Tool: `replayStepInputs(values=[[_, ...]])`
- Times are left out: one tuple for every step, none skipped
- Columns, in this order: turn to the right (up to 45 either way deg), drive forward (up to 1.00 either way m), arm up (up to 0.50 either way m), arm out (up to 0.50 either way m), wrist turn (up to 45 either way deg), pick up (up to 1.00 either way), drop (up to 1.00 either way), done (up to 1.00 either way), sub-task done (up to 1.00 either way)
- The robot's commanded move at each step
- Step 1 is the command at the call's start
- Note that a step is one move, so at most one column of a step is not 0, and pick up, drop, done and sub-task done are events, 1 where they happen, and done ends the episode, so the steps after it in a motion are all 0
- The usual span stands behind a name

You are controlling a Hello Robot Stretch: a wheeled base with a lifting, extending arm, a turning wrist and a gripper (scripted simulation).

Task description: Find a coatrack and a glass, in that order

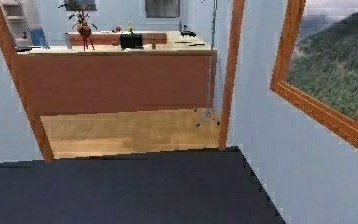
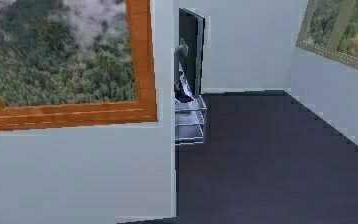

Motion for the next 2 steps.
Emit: replayStepInputs(values=[[0.0, 1.0, 0.0, 0.0, 0.0, 0.0, 0.0, 0.0, 0.0], [0.0, 0.65, 0.0, 0.0, 0.0, 0.0, 0.0, 0.0, 0.0]])
